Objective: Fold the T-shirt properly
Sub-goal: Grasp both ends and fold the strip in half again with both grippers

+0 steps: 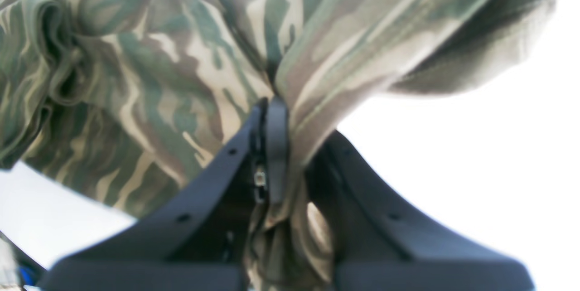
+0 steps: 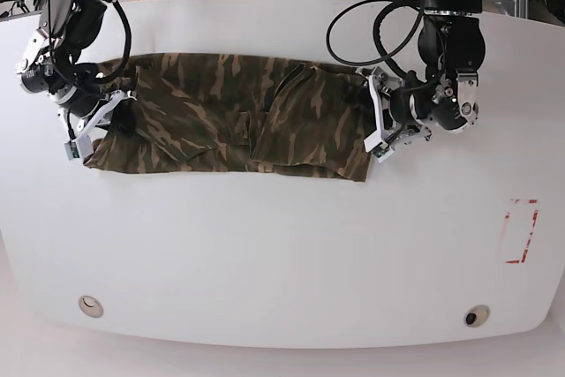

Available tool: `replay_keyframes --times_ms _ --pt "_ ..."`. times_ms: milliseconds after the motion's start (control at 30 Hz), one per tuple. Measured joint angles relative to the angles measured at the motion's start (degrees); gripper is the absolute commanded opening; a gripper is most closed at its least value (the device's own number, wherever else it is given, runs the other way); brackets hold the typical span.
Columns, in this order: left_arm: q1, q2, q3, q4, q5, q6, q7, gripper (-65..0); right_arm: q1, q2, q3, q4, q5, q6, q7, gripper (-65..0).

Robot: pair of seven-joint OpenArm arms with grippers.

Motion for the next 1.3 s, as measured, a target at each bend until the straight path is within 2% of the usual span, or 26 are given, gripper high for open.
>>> replay_keyframes --times_ms 167,333,467,600,833,933,1100,1167,1300 --pt "-2.9 2.8 -0.4 -2.7 0.7 1.1 0.5 -29.4 -0.5 -0.6 -0.1 5.9 0.9 0.0 -3.8 -65.0" --pt "-5.6 5.9 -0.5 -8.8 -1.5 2.1 -1.9 -29.6 1.5 -0.2 0.1 9.4 12.7 0.0 -6.3 -65.0" --pt "-8.8 9.2 -0.6 -14.2 -1.4 6.5 -1.9 -29.6 2.4 -0.3 -0.4 9.4 20.3 0.0 -6.2 -65.0" --pt "-9.0 11.6 -0.7 -16.8 -2.9 7.8 -3.5 -29.4 3.1 -0.4 -4.1 9.2 23.7 0.1 -6.9 -65.0" --pt "-9.8 14.9 -0.5 -18.5 -1.8 8.0 -3.0 -29.6 6.6 -6.4 -11.1 8.1 27.0 0.0 -6.4 -65.0" --pt "-9.8 14.8 -0.6 -18.6 -2.5 8.0 -3.0 -29.6 7.2 -8.2 -12.6 6.3 23.5 0.0 -6.5 -65.0" --pt "-9.7 14.9 -0.6 -18.6 -2.4 8.0 -3.0 -29.6 9.6 -9.7 -15.6 6.0 13.3 0.0 -5.1 -64.0" --pt "-9.7 14.9 -0.6 -18.6 -2.6 8.0 -3.0 -29.6 10.1 -9.7 -17.4 5.9 9.1 0.0 -3.2 -60.7" --pt "-9.7 14.9 -0.6 -18.6 -2.6 8.0 -3.0 -29.6 9.9 -9.5 -20.3 5.7 2.4 0.0 -0.3 -46.5"
